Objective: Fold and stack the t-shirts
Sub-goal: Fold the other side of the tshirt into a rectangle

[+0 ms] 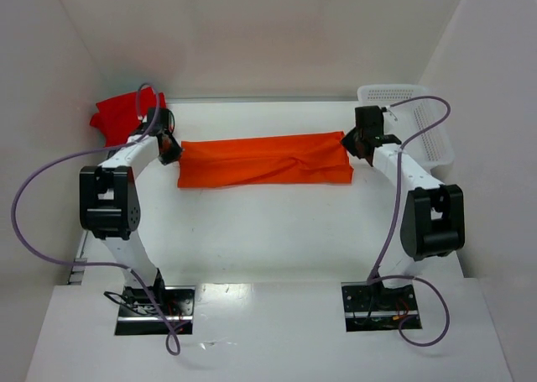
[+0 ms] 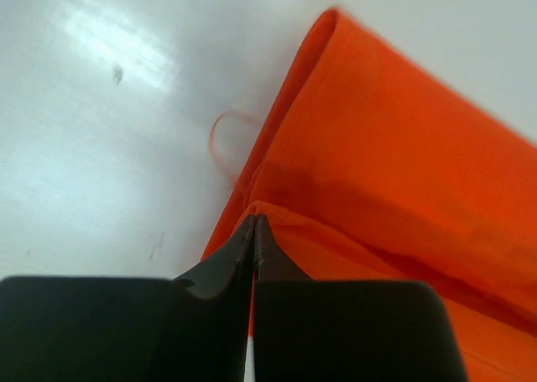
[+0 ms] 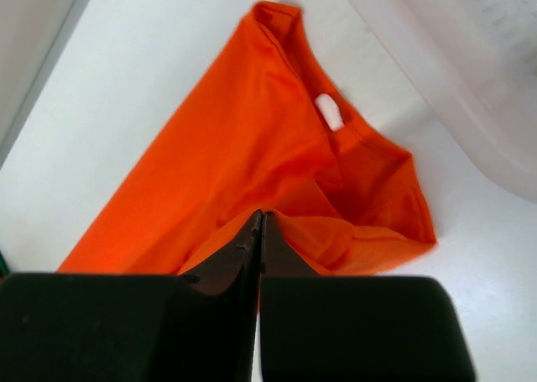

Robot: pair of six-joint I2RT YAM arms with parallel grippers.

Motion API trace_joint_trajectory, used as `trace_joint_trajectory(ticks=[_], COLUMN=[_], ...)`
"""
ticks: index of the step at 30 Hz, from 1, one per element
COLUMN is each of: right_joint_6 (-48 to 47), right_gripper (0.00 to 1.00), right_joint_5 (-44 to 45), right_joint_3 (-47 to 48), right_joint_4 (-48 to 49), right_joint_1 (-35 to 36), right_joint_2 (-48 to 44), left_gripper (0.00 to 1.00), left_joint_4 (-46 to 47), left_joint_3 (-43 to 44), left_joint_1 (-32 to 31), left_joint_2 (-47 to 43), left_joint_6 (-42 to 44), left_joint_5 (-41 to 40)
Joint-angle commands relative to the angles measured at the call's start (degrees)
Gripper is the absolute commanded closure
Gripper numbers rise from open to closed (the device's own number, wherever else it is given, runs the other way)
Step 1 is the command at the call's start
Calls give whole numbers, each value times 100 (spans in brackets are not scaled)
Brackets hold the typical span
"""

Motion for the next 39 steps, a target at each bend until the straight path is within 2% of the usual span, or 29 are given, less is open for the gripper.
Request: trace_joint_trajectory(ticks=[1,8,17,22,27,32,39], right_joint_6=[-147,-199,-252,-252,-147,-94,169], right_gripper=[100,100,100,100,100,100,100], right_joint_5=[105,-19,-133,-133,-203,-493,-361], right_joint_3=[443,609,320,-137,-953,-1306,-1850], right_joint_4=[582,688,741,741,741,671,109], right_joint_1=[-103,-103,-103,-103,-103,-103,196], right_joint_2=[602,1033,832,156,-898,-1242,-1971], left_gripper=[100,100,100,100,100,100,100], left_joint_4=[185,160,212,212,159,-26,-420], left_joint_3=[558,945,779,462,-397,-1215,-1788], left_joint_1=[35,35,35,35,35,35,35], left_joint_2=[604,1044,799,80,-1053,-2038,-2900], left_joint_6=[201,201,254,254,193,26,-80], left_joint_5=[-125,-125,-177,-292,-99,156,271])
